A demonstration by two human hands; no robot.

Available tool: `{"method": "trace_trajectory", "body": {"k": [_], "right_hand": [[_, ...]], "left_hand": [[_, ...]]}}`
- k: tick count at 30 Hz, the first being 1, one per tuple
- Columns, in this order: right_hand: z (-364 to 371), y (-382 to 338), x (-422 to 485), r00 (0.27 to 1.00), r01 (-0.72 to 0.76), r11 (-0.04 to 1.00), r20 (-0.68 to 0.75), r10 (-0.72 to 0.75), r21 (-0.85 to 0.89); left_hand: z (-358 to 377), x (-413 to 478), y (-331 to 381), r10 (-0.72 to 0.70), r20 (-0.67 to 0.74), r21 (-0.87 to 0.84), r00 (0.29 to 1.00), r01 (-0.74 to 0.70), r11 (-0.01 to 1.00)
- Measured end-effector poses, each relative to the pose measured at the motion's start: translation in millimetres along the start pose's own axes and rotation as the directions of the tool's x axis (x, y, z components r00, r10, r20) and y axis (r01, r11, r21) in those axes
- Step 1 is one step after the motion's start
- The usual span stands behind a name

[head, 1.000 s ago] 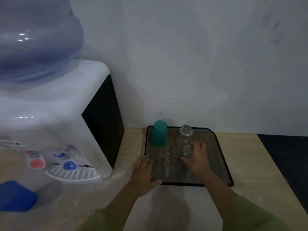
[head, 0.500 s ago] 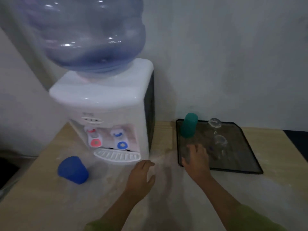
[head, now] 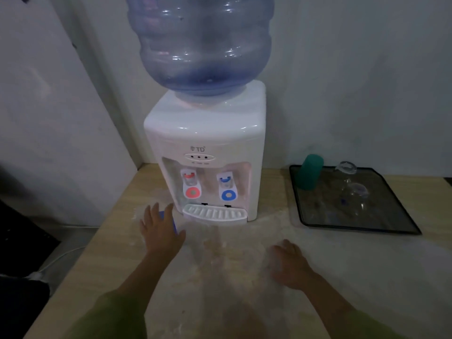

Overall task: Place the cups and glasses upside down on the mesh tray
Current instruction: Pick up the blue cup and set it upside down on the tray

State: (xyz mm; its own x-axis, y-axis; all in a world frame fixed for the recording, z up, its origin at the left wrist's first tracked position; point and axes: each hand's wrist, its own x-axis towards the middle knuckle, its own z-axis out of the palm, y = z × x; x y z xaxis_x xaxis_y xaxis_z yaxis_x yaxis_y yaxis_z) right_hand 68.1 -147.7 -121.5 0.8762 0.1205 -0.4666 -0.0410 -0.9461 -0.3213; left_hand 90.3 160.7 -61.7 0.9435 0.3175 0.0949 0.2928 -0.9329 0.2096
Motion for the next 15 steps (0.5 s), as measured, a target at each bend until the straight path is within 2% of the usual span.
{"method": "trace_trajectory", "body": {"k": [4,9,12,15], "right_hand": [[0.0,8.5,1.5,0.999,0.002,1.000,0.053,-0.003,0.010],[0.8,11.1,1.4,1.000,0.023,0.997,0.019,-0.024,0.073],[-2.6,11.6,-1.0,0.999,-0.036,0.971,-0.023,0.043,0.238],[-13.6,6.2,-1.3,0.993,-0.058,0.879,-0.067,0.102,0.474]], "left_hand": [[4.6,9.4,-14.6,-0.078,0.159,-0.073,0.984,0.090,0.993],[10.5,3.1,-11.3,0.021,0.124,-0.169,0.992,0.001,0.986],[16.4,-11.4,8.7,0.107,0.139,-0.286,0.985,-0.063,0.956],[24.7,-30.1,42.7,0.209,0.164,-0.496,0.964,-0.102,0.862]]}}
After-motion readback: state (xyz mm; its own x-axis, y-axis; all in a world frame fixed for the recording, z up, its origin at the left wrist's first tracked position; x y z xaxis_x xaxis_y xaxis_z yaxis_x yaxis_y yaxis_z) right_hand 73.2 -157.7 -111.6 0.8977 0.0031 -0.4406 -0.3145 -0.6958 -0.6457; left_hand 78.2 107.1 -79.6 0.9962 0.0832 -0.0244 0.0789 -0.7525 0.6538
